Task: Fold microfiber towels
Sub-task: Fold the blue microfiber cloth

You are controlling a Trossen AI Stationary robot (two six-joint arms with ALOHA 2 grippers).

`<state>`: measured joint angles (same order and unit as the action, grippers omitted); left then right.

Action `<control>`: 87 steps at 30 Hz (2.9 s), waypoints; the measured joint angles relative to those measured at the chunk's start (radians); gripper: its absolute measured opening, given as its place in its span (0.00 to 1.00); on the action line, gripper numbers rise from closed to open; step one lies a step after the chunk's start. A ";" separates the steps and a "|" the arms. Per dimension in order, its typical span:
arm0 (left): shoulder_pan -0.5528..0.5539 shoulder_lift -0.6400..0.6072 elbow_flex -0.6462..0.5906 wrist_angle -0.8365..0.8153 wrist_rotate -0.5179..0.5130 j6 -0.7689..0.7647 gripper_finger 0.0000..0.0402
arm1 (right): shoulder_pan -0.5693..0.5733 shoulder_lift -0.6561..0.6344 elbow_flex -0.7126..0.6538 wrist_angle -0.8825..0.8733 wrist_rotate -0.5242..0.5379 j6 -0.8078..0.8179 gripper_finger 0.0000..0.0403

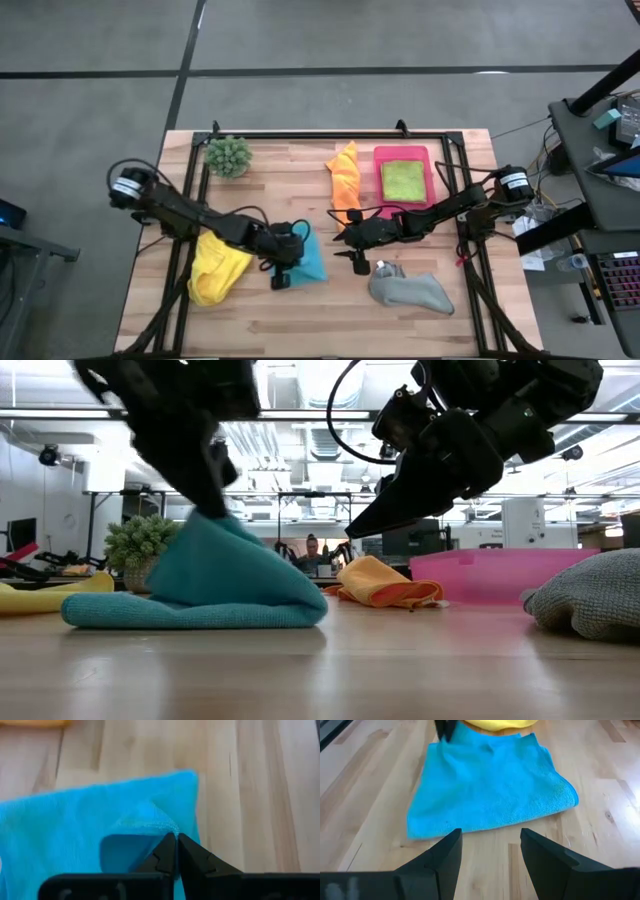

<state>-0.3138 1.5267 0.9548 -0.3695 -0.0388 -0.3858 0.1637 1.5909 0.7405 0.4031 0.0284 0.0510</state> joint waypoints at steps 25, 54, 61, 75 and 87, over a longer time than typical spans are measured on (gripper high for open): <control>-0.096 -0.002 -0.013 -0.149 0.151 -0.186 0.20 | 0.000 0.000 -0.002 0.007 0.000 0.008 0.48; -0.120 -0.003 -0.103 0.020 0.112 -0.390 0.29 | 0.000 0.000 -0.002 0.006 0.000 0.009 0.48; -0.121 -0.004 -0.100 -0.015 0.126 -0.385 0.02 | 0.000 0.000 -0.002 0.007 0.000 0.009 0.48; -0.125 -0.147 -0.099 -0.167 0.139 -0.369 0.00 | 0.000 0.000 -0.002 0.010 0.000 0.009 0.48; -0.128 -0.128 -0.111 -0.360 0.186 -0.462 0.00 | 0.000 0.000 -0.002 0.025 0.000 0.009 0.48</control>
<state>-0.4416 1.3982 0.8433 -0.7298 0.1476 -0.8482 0.1635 1.5909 0.7383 0.4278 0.0280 0.0599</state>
